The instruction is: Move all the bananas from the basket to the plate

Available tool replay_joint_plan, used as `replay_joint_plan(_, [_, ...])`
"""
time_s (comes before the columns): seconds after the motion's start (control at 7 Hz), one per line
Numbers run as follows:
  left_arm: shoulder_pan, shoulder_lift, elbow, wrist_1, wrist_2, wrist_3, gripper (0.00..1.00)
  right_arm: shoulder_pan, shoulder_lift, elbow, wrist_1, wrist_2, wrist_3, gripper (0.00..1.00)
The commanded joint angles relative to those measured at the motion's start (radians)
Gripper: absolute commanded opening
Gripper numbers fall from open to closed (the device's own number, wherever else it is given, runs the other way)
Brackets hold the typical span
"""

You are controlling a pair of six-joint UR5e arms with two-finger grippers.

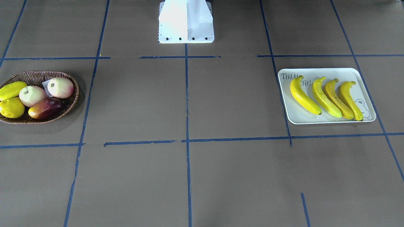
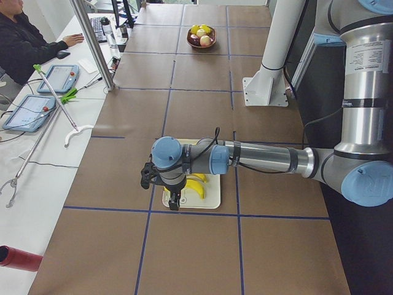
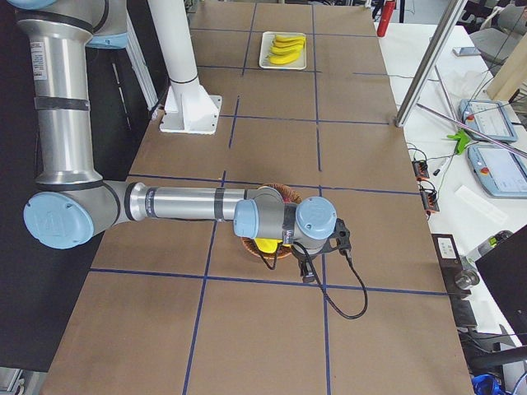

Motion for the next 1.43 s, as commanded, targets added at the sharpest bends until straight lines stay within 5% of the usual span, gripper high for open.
replay_joint_plan(0.0, [-0.009,0.020,0.004,0.000,0.000,0.001,1.00,0.000,-0.003,-0.013,-0.001,-0.009,0.003,1.00])
replay_joint_plan(1.0, [-0.009,0.009,0.070,-0.006,0.000,-0.005,1.00,0.040,-0.017,-0.094,0.001,-0.007,0.006,1.00])
replay_joint_plan(1.29, [-0.009,0.008,0.057,-0.006,-0.001,-0.008,1.00,0.040,0.000,-0.070,0.007,-0.012,0.150,1.00])
